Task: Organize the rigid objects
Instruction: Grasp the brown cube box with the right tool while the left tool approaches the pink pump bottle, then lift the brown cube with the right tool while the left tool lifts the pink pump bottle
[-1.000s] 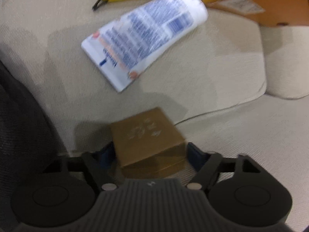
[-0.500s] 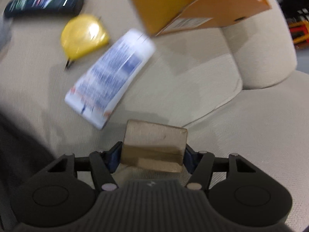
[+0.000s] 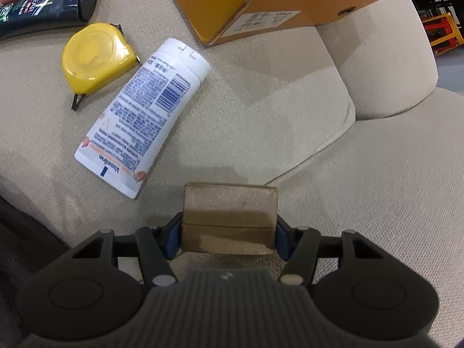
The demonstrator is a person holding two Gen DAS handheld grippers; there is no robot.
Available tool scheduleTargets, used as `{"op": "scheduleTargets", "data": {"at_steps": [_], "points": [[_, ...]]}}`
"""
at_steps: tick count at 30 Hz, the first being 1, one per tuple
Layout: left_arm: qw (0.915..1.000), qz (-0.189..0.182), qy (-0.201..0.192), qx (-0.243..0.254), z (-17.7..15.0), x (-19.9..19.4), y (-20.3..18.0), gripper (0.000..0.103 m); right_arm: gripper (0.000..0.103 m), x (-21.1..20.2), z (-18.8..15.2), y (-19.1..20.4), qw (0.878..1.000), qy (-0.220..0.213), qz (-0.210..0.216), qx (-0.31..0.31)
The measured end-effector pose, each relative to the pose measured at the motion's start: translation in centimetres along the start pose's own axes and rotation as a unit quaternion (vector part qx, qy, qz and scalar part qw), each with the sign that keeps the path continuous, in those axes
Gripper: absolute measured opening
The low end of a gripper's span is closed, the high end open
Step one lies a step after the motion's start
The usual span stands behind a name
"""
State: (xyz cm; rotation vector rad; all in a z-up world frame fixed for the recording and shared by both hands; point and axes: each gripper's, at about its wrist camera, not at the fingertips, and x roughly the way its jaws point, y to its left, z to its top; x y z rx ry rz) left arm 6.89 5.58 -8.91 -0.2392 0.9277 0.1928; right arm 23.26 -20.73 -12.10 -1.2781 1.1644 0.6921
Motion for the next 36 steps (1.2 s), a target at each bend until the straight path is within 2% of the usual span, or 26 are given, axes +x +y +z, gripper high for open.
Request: {"op": "scheduleTargets", "data": {"at_steps": [1, 2, 9, 15, 20, 23, 25, 28, 36], "points": [[1.0000, 0.004, -0.003, -0.005, 0.1, 0.2, 0.0, 0.072, 0.061, 0.0, 0.0, 0.1, 1.000, 0.002, 0.000, -0.002], [0.9999, 0.006, -0.004, -0.008, 0.1, 0.4, 0.1, 0.061, 0.060, 0.6, -0.3, 0.1, 1.000, 0.004, 0.001, -0.005], [0.9998, -0.019, 0.012, 0.000, 0.7, 0.4, 1.3, 0.058, 0.060, 1.3, -1.1, 1.7, 0.998, 0.022, -0.018, -0.050], [0.9994, -0.029, 0.020, 0.000, 0.7, -0.3, 2.4, 0.051, 0.064, 2.0, -1.4, 1.7, 1.000, 0.018, -0.016, -0.020], [0.9997, -0.019, 0.014, -0.011, 0.6, -0.3, 2.5, 0.050, 0.065, 2.7, -1.0, 0.6, 1.000, 0.014, -0.006, 0.008], [0.9999, -0.007, 0.012, -0.001, 0.5, 0.4, 1.9, 0.051, 0.073, 2.5, -1.0, 0.0, 1.000, 0.005, -0.006, 0.021], [1.0000, 0.000, 0.008, 0.003, 0.5, 0.6, 1.8, 0.050, 0.072, 2.5, -1.0, -0.1, 1.000, 0.000, -0.003, 0.028], [1.0000, -0.002, 0.009, -0.002, 0.6, 0.7, 2.0, 0.048, 0.065, 2.8, -1.2, -0.6, 0.999, -0.001, 0.012, 0.043], [0.9993, 0.003, 0.015, 0.035, 0.9, -0.3, 2.4, 0.047, 0.062, 1.9, -1.6, -1.7, 0.998, -0.006, 0.023, 0.064]]}}
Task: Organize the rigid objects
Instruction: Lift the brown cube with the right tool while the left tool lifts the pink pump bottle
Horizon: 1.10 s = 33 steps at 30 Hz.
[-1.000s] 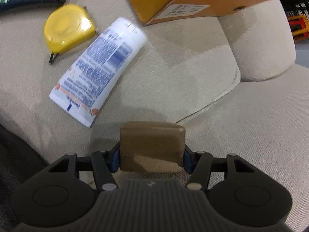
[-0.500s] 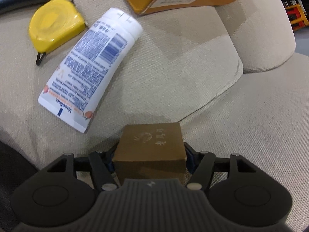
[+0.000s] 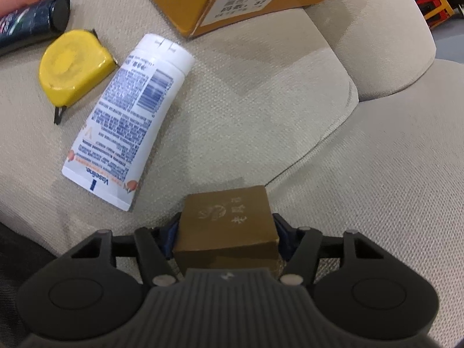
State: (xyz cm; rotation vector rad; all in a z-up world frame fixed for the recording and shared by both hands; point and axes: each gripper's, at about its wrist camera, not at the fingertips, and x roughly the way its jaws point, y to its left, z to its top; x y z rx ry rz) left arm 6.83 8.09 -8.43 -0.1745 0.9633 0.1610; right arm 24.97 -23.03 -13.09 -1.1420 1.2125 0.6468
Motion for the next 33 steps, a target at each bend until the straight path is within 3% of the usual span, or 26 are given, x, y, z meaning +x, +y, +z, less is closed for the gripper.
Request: {"op": "scheduleTargets", "data": {"at_steps": [11, 18, 22, 33], "points": [[0.9994, -0.001, -0.033, 0.010, 1.4, -2.8, 0.7, 0.047, 0.061, -2.8, 0.4, -0.5, 0.999, -0.027, -0.003, 0.020], [0.9968, -0.018, -0.068, 0.037, 4.9, -5.2, -0.8, 0.047, 0.061, -7.0, 1.8, -1.0, 0.997, -0.075, -0.013, 0.029], [0.9951, -0.050, -0.066, 0.054, 7.4, -6.0, -2.1, 0.047, 0.061, -9.6, 2.9, -1.7, 0.994, -0.105, -0.019, 0.035], [0.9886, -0.068, -0.076, 0.110, 14.0, -6.6, -5.1, 0.047, 0.061, -14.6, 6.1, -1.8, 0.987, -0.157, -0.022, 0.028]]}}
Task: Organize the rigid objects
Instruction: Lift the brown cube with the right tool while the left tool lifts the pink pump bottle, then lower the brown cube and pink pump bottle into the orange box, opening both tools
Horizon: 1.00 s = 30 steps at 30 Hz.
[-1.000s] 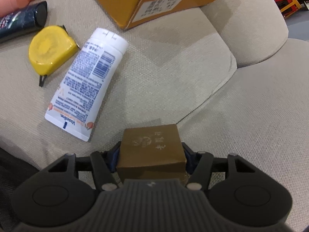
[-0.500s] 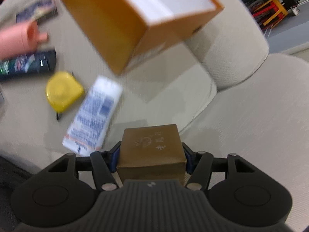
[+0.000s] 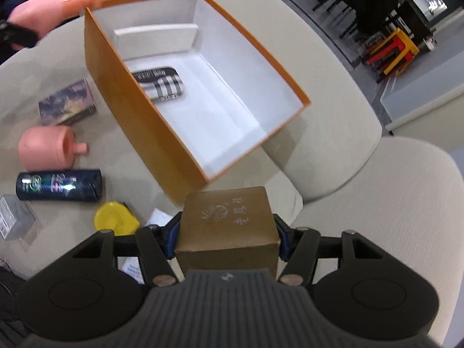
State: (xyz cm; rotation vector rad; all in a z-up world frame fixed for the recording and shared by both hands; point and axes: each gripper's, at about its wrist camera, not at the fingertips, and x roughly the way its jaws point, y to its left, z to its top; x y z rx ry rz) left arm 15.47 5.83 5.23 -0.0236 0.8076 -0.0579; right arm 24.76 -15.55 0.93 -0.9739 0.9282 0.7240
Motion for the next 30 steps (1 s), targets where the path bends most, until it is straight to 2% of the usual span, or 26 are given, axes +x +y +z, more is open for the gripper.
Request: {"op": "scheduleTargets", "data": {"at_steps": [7, 11, 15, 22, 30], "points": [[0.9999, -0.009, 0.011, 0.006, 4.2, 3.2, -0.2, 0.047, 0.061, -1.2, 3.7, -0.5, 0.999, -0.030, 0.003, 0.020], [0.9994, -0.005, 0.034, -0.005, 5.6, 5.7, 0.3, 0.047, 0.061, -0.9, 5.9, -1.1, 0.998, -0.040, 0.012, 0.048], [0.9979, 0.011, 0.061, 0.017, 6.8, 8.7, 0.1, 0.047, 0.061, 0.6, 7.7, -1.8, 0.995, -0.042, 0.025, 0.086], [0.9915, 0.018, 0.122, 0.042, 7.3, 13.5, -0.1, 0.047, 0.061, 5.2, 10.1, -3.3, 0.985, -0.023, 0.059, 0.163], [0.9839, 0.033, 0.169, 0.047, 7.0, 17.1, 0.4, 0.047, 0.061, 10.8, 12.1, -3.2, 0.976, 0.021, 0.088, 0.196]]}}
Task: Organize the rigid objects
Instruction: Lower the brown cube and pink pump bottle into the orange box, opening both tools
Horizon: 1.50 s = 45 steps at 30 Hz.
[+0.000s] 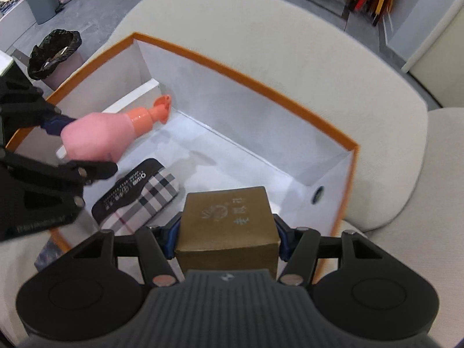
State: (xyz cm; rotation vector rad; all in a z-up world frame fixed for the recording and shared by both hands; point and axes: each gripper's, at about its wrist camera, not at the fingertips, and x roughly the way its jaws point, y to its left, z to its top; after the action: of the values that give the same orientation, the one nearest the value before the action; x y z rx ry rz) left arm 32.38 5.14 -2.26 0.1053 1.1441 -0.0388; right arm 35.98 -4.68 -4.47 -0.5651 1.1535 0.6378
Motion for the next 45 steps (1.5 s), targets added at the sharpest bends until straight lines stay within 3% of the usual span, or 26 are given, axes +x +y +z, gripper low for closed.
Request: {"op": "scheduleTargets", "data": {"at_steps": [7, 15, 22, 26, 45], "points": [[0.9987, 0.021, 0.043, 0.017, 0.3, 2.4, 0.6, 0.047, 0.061, 3.2, 2.3, 0.6, 1.000, 0.022, -0.001, 0.011], [0.9981, 0.013, 0.056, 0.022, 0.6, 3.2, 0.6, 0.047, 0.061, 5.3, 4.2, 1.4, 1.000, 0.024, 0.003, 0.014], [0.9984, 0.008, 0.053, 0.020, 0.4, 3.6, 0.6, 0.048, 0.061, 6.0, 4.8, 1.8, 1.000, -0.001, 0.018, 0.017], [0.9985, 0.022, 0.038, 0.032, 0.5, 2.8, 0.3, 0.051, 0.075, 6.7, 4.6, 1.9, 1.000, -0.002, 0.016, 0.011], [0.9992, 0.024, 0.029, 0.017, 0.5, 1.5, 0.7, 0.051, 0.075, 5.0, 3.7, 1.3, 1.000, 0.003, -0.005, 0.019]]}}
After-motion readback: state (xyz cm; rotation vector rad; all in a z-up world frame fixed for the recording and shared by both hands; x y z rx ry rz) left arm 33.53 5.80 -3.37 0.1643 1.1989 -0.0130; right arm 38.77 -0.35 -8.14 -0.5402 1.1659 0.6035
